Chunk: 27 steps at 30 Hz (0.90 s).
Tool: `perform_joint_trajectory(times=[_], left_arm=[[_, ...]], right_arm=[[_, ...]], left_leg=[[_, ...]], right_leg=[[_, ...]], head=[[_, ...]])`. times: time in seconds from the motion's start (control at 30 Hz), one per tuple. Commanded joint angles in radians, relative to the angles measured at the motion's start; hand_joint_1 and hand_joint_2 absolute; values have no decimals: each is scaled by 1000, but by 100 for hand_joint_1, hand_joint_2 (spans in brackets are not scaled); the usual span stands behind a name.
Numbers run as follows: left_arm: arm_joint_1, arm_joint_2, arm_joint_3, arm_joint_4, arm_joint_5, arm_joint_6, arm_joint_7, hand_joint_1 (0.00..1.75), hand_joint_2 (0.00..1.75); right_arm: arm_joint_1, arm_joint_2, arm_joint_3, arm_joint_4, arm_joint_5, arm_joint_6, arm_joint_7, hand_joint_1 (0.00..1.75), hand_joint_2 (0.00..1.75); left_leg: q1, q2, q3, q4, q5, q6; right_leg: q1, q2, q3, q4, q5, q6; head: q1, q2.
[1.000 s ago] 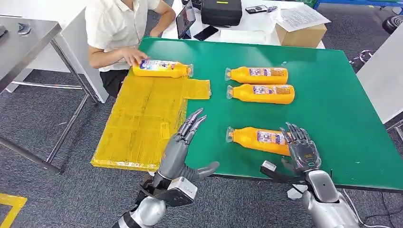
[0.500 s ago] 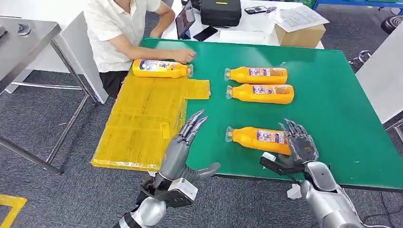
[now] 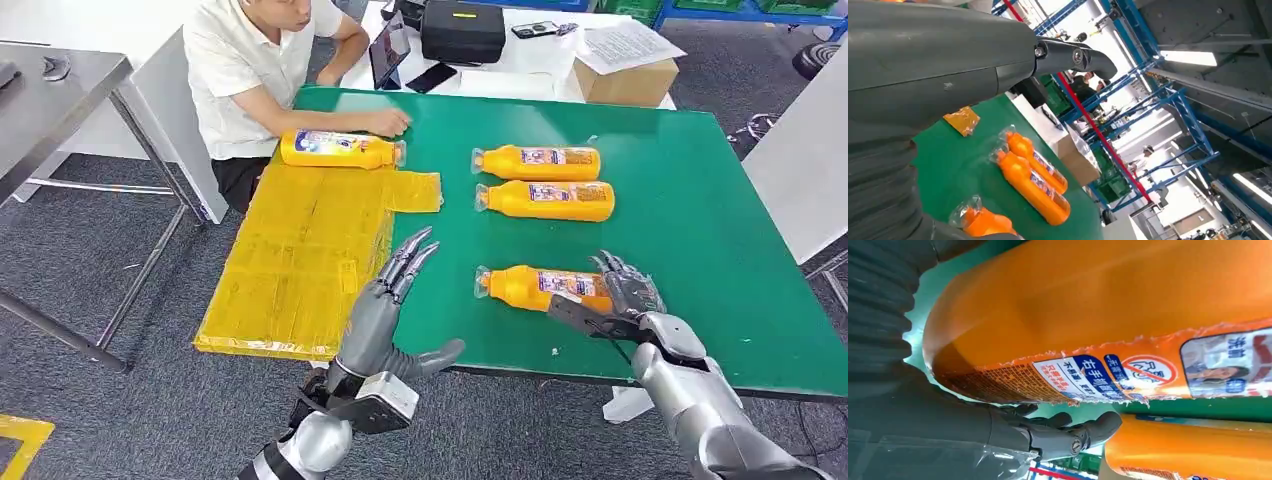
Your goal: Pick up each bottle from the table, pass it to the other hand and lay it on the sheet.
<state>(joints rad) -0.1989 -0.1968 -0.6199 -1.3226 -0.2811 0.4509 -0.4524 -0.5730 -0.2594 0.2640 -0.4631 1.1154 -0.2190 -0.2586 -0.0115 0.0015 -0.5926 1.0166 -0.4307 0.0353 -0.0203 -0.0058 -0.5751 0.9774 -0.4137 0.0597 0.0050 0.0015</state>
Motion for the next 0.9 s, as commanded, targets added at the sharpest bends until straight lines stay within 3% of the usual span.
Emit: perform_joint_trajectory(times=[0.03,0.07,0.2,0.23,0.57,0.6,0.67,0.9], left_arm=[[-38,24,-23,58,9,5,1,0,175],[-42,26,-27,61,13,3,0,0,175],[-60,20,-29,76,15,15,-13,0,175],[-61,20,-30,74,16,16,-14,0,175],[-51,24,-25,58,17,13,-19,0,175],[-47,21,-19,55,15,13,-22,0,175],[-36,13,-3,51,22,17,-22,0,175],[36,-26,77,0,111,77,-34,0,175]], right_arm=[[24,12,35,129,2,65,23,152,175],[23,5,34,138,-7,116,41,175,175],[41,-25,11,165,-40,178,49,175,175],[51,-27,-2,168,-55,186,40,175,175],[112,-21,-54,120,-148,181,-107,175,175],[130,-5,-110,94,-233,197,-196,175,175],[156,8,-130,58,-281,189,-246,175,175],[284,33,-138,-183,-389,160,-304,175,175]], left_leg=[[2,-2,1,-1,0,-2],[1,-2,2,-1,0,-2],[2,-5,1,-1,2,-2],[2,-7,2,0,2,-2],[4,-8,10,-2,0,1],[4,-9,9,-3,1,0],[4,-9,9,-4,1,0],[6,1,11,-2,-4,0]], right_leg=[[2,-2,6,-2,0,-1],[1,-2,6,-2,1,-1],[2,-4,7,-4,2,-3],[2,-6,-3,-3,2,-3],[3,-7,10,-11,0,0],[4,-9,10,-12,0,-1],[4,-9,10,-13,1,-2],[6,0,20,-11,1,-1]], head=[[0,0],[0,0],[0,0],[0,0],[1,0],[0,0],[0,0],[0,0]])
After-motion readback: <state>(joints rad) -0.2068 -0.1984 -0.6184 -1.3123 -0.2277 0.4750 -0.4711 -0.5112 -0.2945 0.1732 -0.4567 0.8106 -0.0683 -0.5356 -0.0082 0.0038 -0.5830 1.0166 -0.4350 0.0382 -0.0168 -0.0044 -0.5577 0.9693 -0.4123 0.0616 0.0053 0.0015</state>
